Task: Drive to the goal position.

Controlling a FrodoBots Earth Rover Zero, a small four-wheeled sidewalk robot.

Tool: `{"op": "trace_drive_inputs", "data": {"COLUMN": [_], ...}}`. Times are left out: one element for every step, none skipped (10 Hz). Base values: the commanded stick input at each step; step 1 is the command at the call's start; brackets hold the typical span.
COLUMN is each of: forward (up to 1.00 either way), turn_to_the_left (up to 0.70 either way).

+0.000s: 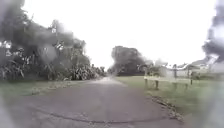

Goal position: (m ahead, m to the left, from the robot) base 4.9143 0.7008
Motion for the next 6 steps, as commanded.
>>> {"op": "trace_drive_inputs", "data": {"forward": [0.85, 0.85, 0.85, 0.85, 0.85, 0.85], "turn_to_the_left": [0.00, 0.00, 0.34, 0.33, 0.22, 0.11]}}
